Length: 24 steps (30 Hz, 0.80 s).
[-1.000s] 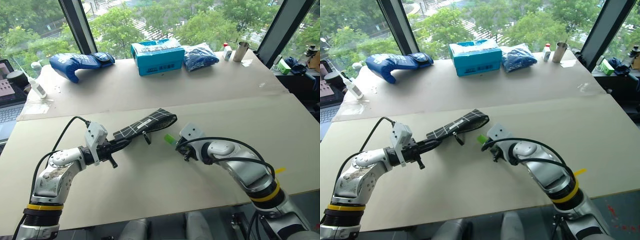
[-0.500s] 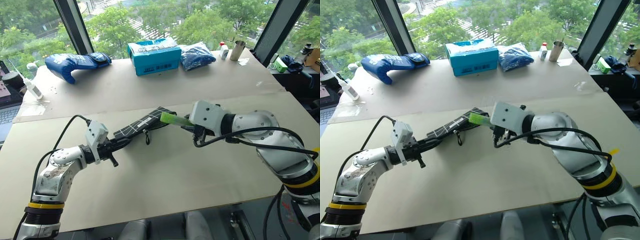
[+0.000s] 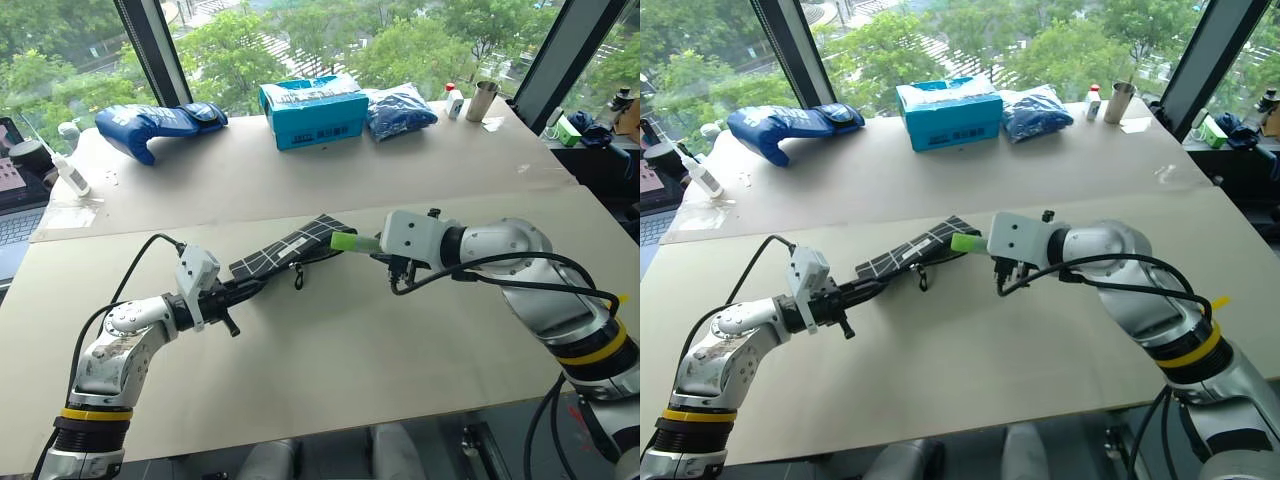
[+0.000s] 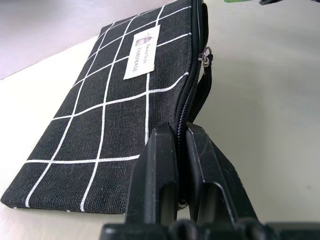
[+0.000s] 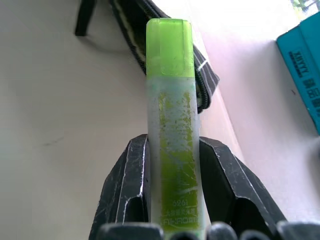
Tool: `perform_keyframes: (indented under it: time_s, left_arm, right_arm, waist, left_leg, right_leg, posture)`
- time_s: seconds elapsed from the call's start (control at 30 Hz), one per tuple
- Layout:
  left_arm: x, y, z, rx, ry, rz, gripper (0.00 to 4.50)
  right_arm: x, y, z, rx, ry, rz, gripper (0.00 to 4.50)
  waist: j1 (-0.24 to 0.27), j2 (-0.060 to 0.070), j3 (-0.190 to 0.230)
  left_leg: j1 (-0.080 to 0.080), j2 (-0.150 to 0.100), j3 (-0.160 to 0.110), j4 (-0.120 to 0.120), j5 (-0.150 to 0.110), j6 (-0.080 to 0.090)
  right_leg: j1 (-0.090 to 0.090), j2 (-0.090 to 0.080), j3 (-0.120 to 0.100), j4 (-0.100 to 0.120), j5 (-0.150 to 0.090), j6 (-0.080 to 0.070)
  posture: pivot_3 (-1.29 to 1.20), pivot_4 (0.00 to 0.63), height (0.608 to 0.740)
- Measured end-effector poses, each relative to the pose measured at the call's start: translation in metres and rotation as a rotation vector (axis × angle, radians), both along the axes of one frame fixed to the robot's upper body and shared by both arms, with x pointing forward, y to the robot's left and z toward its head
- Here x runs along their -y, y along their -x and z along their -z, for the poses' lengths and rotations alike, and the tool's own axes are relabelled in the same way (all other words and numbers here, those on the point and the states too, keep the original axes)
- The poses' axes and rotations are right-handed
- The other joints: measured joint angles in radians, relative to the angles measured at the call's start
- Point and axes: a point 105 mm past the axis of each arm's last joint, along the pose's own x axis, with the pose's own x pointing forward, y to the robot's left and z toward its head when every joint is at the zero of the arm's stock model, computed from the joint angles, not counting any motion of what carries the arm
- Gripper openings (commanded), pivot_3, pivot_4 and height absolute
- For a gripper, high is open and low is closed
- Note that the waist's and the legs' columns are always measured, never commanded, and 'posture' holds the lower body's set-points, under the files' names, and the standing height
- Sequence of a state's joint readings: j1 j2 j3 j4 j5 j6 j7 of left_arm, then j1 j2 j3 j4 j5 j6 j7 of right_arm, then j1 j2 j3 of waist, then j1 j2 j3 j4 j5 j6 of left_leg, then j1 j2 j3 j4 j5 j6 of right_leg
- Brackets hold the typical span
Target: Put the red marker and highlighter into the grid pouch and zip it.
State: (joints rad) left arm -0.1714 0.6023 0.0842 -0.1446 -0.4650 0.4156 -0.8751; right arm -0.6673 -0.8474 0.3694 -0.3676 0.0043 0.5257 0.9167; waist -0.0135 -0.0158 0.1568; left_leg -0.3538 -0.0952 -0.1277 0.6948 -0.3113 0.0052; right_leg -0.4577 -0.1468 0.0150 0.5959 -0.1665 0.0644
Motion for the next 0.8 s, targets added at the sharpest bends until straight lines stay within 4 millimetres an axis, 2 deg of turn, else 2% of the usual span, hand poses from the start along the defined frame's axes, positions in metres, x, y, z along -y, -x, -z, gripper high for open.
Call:
perform_keyframes:
  time_s: [0.13,0.33,0.53,0.7,0.8]
  left_arm:
    - [0.000,0.000,0.000,0.000,0.000,0.002,0.00]
    - [0.001,-0.001,-0.002,0.006,0.000,0.005,0.00]
    - [-0.001,0.002,0.002,-0.008,-0.001,-0.002,0.00]
    - [-0.001,0.002,0.002,-0.008,-0.002,-0.004,0.00]
    - [-0.001,0.002,0.003,-0.007,-0.001,-0.006,0.00]
  right_arm:
    - [0.000,0.000,0.004,-0.006,0.003,0.002,1.00]
    - [-0.009,-0.015,0.011,-0.002,-0.018,0.060,1.00]
    - [-0.007,-0.030,0.017,0.020,0.039,0.106,1.00]
    - [-0.013,-0.036,0.023,0.071,0.151,0.060,1.00]
    - [-0.020,-0.033,0.027,0.059,0.163,0.015,1.00]
  waist:
    - [-0.002,0.000,0.000]
    - [0.000,0.000,0.000]
    - [-0.002,0.000,0.000]
    - [-0.002,0.000,0.000]
    - [-0.002,0.000,0.000]
  left_leg:
    - [0.000,0.001,0.001,0.000,0.000,0.000]
    - [0.000,0.001,0.001,0.000,0.000,0.000]
    - [0.000,0.000,0.002,0.000,0.000,0.000]
    - [0.000,0.000,0.002,0.000,0.000,0.000]
    - [0.000,0.001,0.002,0.000,0.000,0.000]
  right_leg:
    - [0.000,0.000,0.000,0.000,0.000,-0.001]
    - [0.000,0.000,0.000,0.000,0.001,-0.001]
    - [-0.001,0.000,0.000,0.000,0.001,-0.001]
    - [-0.001,0.001,0.000,0.000,0.001,-0.001]
    - [-0.001,0.001,0.000,0.000,0.001,-0.001]
  posture:
    - [0.00,0.150,0.740]
    - [0.00,0.150,0.740]
    - [0.00,0.150,0.740]
    - [0.00,0.150,0.740]
    - [0.00,0.150,0.740]
